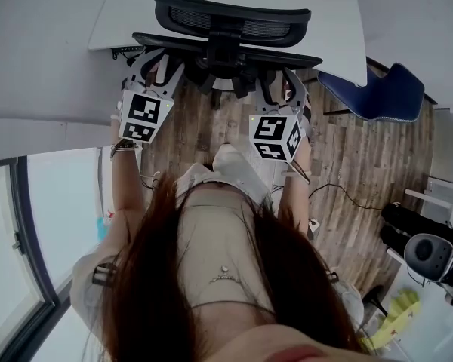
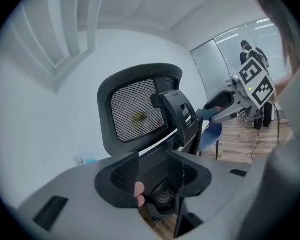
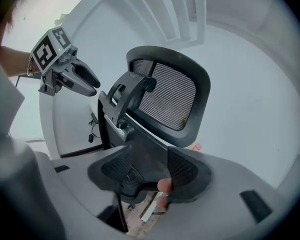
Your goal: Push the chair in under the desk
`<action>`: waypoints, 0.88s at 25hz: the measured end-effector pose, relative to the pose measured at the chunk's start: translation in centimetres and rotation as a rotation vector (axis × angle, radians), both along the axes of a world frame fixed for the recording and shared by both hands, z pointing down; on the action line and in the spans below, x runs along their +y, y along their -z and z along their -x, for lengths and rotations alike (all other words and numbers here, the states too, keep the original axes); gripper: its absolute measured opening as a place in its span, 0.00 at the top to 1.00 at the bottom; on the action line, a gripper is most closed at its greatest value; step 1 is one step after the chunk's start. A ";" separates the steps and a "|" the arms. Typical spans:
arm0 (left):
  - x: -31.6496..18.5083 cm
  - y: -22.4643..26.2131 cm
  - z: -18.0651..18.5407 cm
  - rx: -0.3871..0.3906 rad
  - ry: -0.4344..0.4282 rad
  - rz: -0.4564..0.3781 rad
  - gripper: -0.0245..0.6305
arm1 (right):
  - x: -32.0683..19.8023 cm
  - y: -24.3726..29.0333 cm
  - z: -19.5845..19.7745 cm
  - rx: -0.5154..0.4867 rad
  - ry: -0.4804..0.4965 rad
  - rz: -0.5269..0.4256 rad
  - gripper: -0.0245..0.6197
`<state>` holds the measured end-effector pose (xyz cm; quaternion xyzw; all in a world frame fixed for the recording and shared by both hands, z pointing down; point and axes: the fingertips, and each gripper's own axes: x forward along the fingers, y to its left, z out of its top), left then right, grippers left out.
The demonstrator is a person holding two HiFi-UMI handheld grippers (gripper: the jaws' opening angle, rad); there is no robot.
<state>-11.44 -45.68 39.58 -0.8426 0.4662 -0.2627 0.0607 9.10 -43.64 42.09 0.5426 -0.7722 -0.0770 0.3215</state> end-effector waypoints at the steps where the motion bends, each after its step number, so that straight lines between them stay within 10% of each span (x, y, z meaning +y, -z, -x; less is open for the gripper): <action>1: 0.5 0.1 0.0 0.005 -0.001 -0.001 0.71 | 0.4 0.1 0.1 -0.008 -0.005 0.000 0.59; 22: 10.5 2.3 0.8 0.092 -0.040 -0.060 0.90 | 10.0 2.8 3.4 -0.021 -0.076 -0.060 0.71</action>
